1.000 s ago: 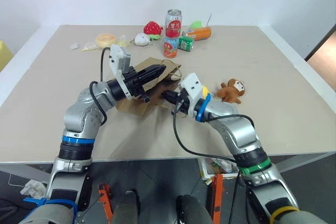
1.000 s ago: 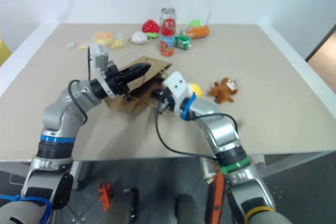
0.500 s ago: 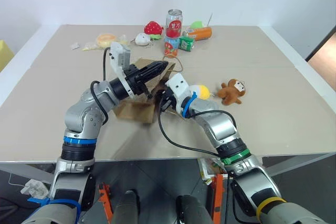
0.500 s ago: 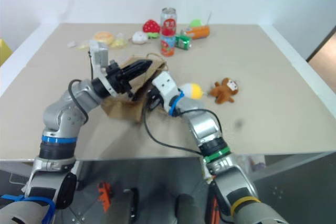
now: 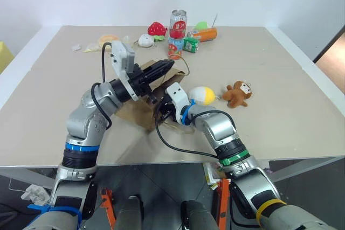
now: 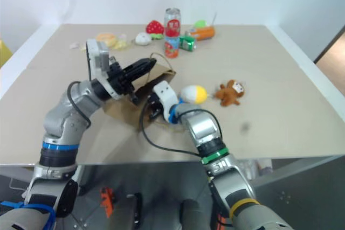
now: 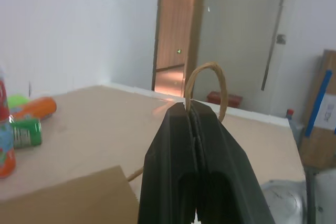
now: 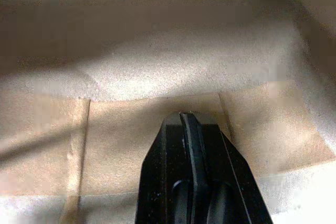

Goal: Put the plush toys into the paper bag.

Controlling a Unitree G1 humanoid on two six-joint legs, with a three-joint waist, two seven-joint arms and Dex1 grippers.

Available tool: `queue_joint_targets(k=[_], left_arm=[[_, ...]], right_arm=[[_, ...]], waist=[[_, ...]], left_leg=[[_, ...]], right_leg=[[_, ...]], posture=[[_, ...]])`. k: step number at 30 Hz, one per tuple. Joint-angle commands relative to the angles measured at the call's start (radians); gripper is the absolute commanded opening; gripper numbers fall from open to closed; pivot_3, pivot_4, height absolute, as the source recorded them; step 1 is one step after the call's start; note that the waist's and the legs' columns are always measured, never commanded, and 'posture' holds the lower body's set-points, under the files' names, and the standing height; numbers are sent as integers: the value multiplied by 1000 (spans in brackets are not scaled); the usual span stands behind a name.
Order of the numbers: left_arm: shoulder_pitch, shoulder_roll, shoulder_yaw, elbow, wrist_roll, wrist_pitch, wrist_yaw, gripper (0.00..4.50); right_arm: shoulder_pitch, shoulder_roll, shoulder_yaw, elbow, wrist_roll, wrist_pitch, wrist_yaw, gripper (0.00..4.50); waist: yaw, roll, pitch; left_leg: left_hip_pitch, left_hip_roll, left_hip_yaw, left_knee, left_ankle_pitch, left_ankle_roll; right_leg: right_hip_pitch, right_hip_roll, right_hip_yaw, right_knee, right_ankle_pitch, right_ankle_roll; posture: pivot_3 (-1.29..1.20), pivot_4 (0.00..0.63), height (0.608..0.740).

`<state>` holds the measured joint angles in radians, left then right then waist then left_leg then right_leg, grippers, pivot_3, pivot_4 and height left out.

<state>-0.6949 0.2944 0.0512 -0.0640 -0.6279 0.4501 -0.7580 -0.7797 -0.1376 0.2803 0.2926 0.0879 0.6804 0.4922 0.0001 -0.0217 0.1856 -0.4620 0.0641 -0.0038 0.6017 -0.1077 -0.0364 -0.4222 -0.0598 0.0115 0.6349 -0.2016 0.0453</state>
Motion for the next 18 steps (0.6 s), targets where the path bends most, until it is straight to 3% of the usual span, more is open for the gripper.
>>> queue_joint_targets(k=[1,13,18], left_arm=[[66,-25,-50,-115,105,-314,-122,0],[69,-67,-43,-25,199,-598,-128,0],[63,-66,-45,16,197,-609,-123,0]], right_arm=[[-15,29,-68,-62,55,144,-13,68],[3,16,-65,-60,41,178,-27,68],[8,8,-69,-76,40,148,-21,68]], waist=[[0,0,0],[0,0,0],[1,0,0]], left_leg=[[0,0,0,0,0,0],[0,0,1,-1,0,0],[-1,0,1,-1,0,0]], right_leg=[[0,0,0,0,0,0],[-1,0,1,0,0,0],[-1,0,1,0,0,0]], posture=[[0,150,740],[0,150,740],[0,150,740]])
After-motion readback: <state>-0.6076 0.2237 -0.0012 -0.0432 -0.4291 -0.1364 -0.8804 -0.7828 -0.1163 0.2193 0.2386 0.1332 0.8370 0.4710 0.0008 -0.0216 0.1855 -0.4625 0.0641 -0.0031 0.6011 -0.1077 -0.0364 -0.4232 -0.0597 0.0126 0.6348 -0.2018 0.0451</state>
